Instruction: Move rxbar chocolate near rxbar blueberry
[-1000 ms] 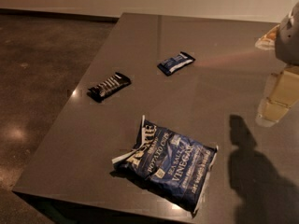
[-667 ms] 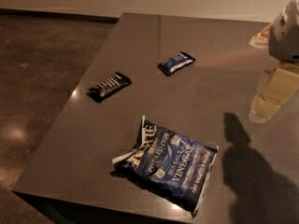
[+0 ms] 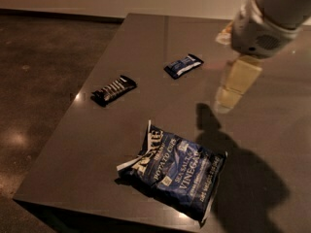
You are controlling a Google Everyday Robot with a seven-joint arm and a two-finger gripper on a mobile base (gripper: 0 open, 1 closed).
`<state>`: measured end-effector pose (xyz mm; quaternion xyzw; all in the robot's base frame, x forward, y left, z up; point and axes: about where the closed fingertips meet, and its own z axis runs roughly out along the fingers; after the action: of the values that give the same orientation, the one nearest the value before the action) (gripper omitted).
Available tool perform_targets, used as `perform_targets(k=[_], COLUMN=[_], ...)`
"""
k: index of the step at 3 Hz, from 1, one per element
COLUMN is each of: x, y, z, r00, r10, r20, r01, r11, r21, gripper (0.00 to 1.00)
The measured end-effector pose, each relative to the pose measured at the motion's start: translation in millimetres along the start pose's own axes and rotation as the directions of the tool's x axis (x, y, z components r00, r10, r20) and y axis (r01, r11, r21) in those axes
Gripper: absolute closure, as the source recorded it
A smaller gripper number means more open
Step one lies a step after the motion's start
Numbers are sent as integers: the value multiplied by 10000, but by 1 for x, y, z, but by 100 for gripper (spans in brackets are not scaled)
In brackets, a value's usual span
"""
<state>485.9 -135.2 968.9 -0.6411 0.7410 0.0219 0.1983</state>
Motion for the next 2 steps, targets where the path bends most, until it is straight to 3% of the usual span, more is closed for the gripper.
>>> perform_targets(k=[2], x=[-67], y=[-24], z=[64], r00=[9950], r10=[-714], r20=[696], r01=[753], r11=[9957], r21=[-546], gripper=[0])
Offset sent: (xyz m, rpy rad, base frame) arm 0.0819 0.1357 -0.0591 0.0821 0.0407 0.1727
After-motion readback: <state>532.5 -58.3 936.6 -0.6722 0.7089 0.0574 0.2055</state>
